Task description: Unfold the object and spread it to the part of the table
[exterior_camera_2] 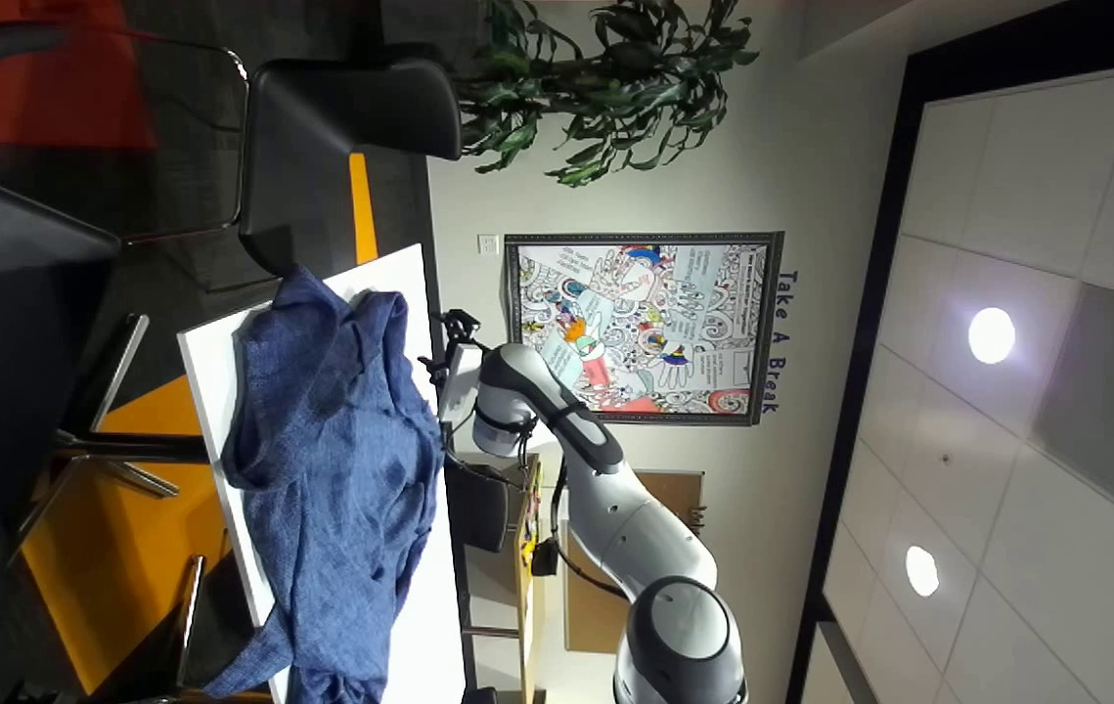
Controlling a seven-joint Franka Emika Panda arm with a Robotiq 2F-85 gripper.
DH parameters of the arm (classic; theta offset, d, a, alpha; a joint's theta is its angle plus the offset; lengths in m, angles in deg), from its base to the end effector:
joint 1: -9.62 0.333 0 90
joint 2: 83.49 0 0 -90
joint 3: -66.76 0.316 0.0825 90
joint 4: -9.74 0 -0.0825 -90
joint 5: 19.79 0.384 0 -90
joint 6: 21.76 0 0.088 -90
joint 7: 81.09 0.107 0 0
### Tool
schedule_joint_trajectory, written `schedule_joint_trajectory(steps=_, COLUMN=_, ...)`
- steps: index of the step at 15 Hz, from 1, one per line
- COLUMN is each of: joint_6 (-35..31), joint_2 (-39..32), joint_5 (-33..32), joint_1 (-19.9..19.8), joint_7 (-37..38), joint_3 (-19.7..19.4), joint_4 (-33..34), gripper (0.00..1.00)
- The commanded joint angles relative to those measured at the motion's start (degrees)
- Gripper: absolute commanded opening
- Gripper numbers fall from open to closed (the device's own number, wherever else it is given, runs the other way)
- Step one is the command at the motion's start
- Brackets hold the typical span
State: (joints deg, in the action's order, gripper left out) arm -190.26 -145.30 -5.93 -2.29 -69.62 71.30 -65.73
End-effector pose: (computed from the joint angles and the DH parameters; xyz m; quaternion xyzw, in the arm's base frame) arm 0.7568 -0.1321 0.1366 -0.9156 0.2903 -0.2625 0.0923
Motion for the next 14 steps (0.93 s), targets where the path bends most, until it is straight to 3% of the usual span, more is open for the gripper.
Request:
schedule_joint_trajectory(steps=1, joint_6=-2.74, joint_2=8.85, joint_5=1.19, joint_1=-3.14, joint_7=-4.68, joint_3=2.06, joint_4=-13.35, gripper=1.00)
schedule_joint_trajectory(steps=10, joint_6=-11.43, joint_2=23.75, joint_5=0.54, joint_1=-10.23, joint_7=-10.96, joint_3=6.23, joint_4=-37.23, gripper=1.00)
schedule_joint_trajectory(steps=11, joint_6=-9.01, joint_2=17.79, joint_5=0.03, joint_1=-7.61, joint_7=-8.52, joint_3=3.73, joint_4=-28.75, gripper=1.00)
schedule_joint_trajectory(steps=14, joint_6=-10.47, joint_2=21.34, joint_5=-0.08, joint_1=-9.08, joint_7=-8.99, joint_3=4.97, joint_4=-34.20, gripper=1.00)
